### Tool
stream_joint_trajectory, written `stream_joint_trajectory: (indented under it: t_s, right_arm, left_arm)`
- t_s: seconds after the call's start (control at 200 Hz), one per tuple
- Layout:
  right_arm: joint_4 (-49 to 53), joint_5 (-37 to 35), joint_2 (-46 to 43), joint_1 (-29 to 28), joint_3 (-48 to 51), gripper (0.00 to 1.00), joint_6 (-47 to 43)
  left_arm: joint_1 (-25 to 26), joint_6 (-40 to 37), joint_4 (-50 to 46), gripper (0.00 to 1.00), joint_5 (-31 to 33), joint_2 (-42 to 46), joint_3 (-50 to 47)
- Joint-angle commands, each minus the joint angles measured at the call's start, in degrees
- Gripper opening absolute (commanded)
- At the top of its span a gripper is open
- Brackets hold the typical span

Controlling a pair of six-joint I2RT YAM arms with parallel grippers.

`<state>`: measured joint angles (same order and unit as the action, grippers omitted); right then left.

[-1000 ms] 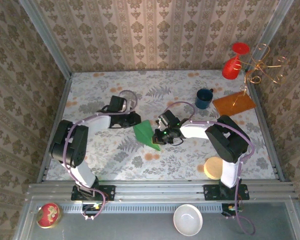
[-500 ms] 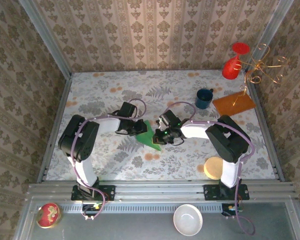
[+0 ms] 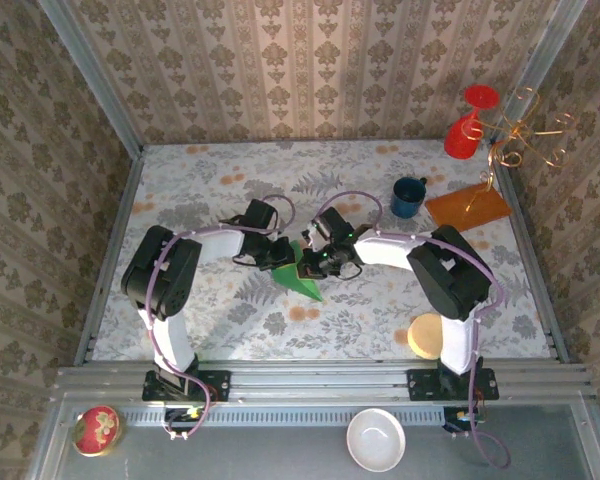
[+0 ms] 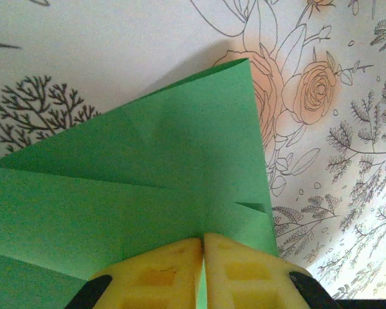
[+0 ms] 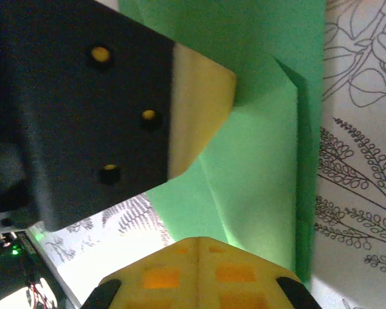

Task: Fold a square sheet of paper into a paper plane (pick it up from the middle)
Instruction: Fourth fold the wing at the center of the table.

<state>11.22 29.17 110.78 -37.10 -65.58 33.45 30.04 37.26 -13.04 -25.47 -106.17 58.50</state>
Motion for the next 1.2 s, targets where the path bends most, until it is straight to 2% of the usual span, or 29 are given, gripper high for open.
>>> stream_joint_trajectory:
  t_s: [0.0,0.43,0.735,1.065,1.195]
  right_arm:
    - [5.02,0.93,2.21,0.10,-0.86,0.05,-2.51]
    - [8.20,0.80,-0.62,0.72,5.76,0.03,-5.21]
    - [4.20,2.81,-5.53,1.13,15.48,0.03,-4.07]
    - [-0.26,1.73,-11.45,2.49,26.04,0.03,-0.82]
    - [-1.92,2.47,-14.30,3.52,27.62,0.04,1.00]
  left_arm:
    - [0.54,-0.72,-6.88,0.12,6.36,-3.90,-0.34]
    - [0.90,1.14,-13.24,0.10,12.71,-7.98,2.34]
    - [0.81,1.07,-12.51,0.09,12.38,-9.18,2.06]
    - [0.81,-0.02,-11.65,0.09,11.23,-9.04,1.97]
    - [0.96,-1.55,-10.60,0.09,9.63,-8.15,2.21]
